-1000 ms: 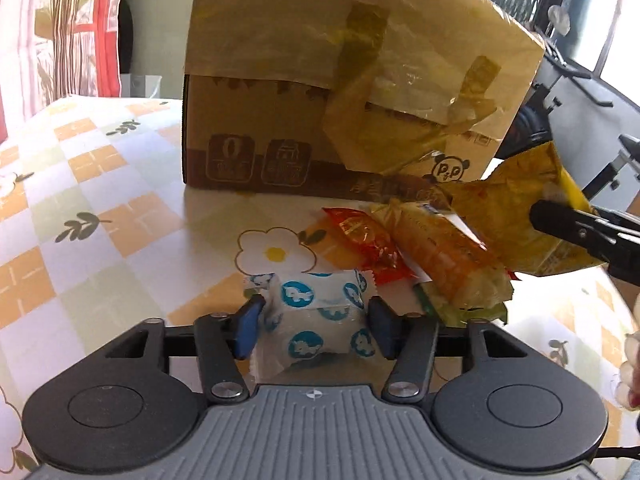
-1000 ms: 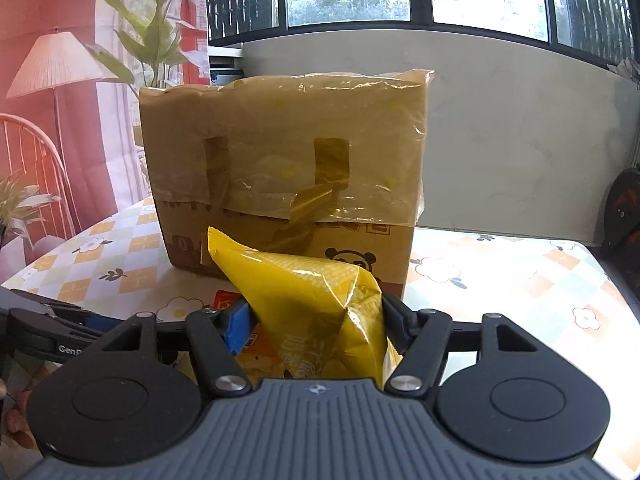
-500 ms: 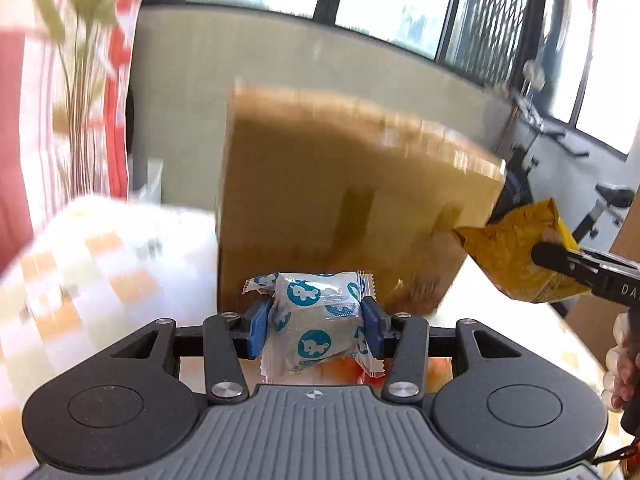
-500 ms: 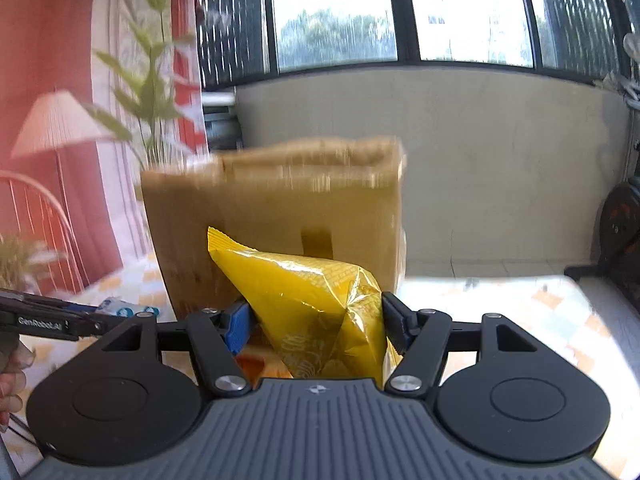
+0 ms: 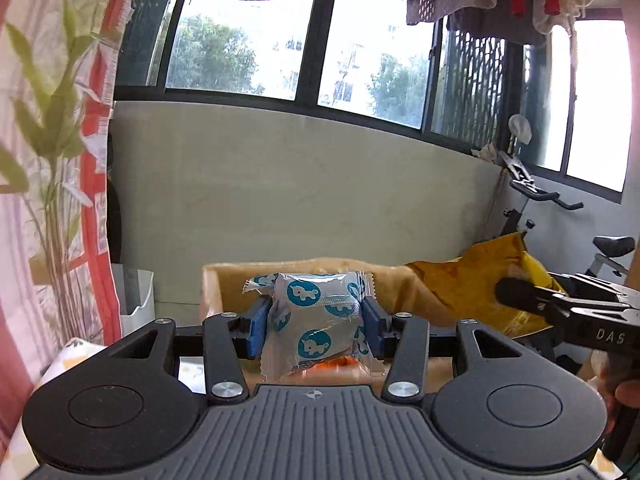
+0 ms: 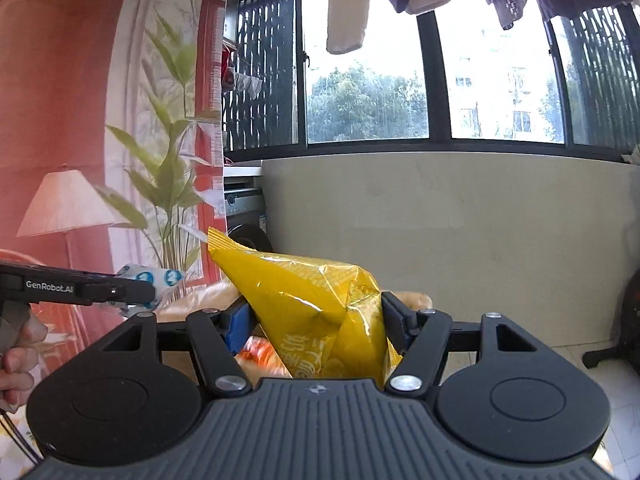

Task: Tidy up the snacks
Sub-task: 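Lift both held packets over the box and open both tools, then withdraw both open tools from the box back to the table snacks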

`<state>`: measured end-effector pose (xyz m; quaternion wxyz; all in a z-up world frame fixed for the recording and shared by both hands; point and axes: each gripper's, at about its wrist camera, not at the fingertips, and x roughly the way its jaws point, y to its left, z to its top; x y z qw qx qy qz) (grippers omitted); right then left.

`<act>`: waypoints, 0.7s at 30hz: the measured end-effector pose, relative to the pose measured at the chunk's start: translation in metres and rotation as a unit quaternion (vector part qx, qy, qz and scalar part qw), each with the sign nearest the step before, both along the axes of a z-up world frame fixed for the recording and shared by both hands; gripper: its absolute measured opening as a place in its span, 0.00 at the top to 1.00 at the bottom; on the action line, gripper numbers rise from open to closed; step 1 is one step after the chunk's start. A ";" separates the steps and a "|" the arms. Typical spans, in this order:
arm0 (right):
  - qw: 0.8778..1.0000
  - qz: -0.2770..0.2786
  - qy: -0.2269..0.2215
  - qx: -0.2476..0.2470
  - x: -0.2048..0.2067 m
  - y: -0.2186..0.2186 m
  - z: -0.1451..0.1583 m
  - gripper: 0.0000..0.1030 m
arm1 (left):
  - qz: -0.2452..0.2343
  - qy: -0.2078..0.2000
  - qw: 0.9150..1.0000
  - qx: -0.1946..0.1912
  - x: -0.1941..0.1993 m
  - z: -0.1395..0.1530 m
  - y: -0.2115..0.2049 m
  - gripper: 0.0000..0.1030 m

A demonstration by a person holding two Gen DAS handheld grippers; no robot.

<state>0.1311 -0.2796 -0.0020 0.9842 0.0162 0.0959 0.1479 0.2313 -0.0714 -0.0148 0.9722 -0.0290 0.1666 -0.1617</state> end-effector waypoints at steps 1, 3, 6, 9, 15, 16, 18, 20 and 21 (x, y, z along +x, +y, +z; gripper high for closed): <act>1.000 0.003 0.002 0.002 0.013 0.002 0.000 0.35 | -0.002 0.004 1.000 0.002 0.012 0.001 -0.005 0.51; 1.000 0.007 0.006 0.001 0.034 0.004 -0.002 0.35 | 0.000 0.006 1.000 0.009 0.030 0.000 -0.010 0.51; 1.000 0.005 0.022 0.003 0.063 0.006 -0.009 0.35 | 0.002 0.018 1.000 0.010 0.055 -0.001 -0.017 0.51; 0.998 -0.008 0.056 0.007 0.092 0.008 -0.019 0.35 | 0.003 0.032 0.999 0.010 0.075 -0.004 -0.022 0.51; 0.994 -0.032 0.099 0.021 0.119 -0.002 -0.036 0.35 | -0.007 0.057 0.998 0.029 0.097 -0.021 -0.027 0.50; 0.994 -0.030 0.105 0.016 0.121 -0.002 -0.038 0.33 | -0.008 0.062 0.998 0.029 0.100 -0.022 -0.026 0.50; 0.994 -0.030 0.109 -0.001 0.120 0.000 -0.039 0.30 | -0.004 0.068 0.997 0.028 0.105 -0.025 -0.025 0.46; 0.993 -0.037 0.111 -0.015 0.117 0.001 -0.039 0.27 | -0.001 0.070 0.997 0.023 0.104 -0.025 -0.025 0.39; 0.993 -0.035 0.112 -0.017 0.116 0.001 -0.038 0.25 | 0.001 0.069 0.997 0.022 0.103 -0.024 -0.022 0.36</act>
